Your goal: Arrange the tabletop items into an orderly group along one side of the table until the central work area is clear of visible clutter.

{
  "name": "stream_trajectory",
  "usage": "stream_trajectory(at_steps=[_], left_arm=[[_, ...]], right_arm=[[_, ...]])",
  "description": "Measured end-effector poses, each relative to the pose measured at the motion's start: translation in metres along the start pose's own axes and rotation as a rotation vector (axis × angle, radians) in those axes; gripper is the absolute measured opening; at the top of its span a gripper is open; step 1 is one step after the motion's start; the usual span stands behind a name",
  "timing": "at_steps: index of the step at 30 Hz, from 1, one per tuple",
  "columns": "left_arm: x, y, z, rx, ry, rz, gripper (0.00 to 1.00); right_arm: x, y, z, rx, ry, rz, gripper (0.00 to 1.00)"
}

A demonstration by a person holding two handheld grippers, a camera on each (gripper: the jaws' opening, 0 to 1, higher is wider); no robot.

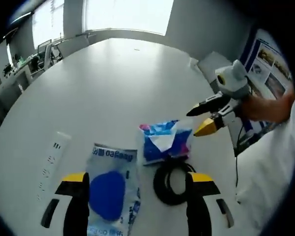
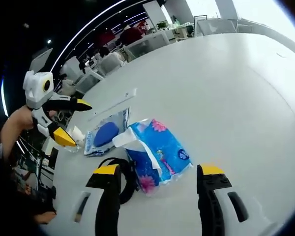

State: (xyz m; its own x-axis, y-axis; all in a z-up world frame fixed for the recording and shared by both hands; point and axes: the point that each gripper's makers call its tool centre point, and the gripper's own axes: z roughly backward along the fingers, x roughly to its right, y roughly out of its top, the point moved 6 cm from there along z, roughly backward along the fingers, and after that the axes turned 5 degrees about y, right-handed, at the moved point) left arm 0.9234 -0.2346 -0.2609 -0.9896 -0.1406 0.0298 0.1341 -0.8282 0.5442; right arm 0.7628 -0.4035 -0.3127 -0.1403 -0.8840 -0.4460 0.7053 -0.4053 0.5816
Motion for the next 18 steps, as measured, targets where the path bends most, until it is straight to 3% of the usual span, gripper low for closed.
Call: stream_trajectory(at_steps=[18], left_arm=[[-0.002,0.004,-0.028,-0.036,-0.07,-0.003,0.75]], right_arm=[[0.007,-0.015,-0.01,-0.048,-0.001,-0.012,0.55]])
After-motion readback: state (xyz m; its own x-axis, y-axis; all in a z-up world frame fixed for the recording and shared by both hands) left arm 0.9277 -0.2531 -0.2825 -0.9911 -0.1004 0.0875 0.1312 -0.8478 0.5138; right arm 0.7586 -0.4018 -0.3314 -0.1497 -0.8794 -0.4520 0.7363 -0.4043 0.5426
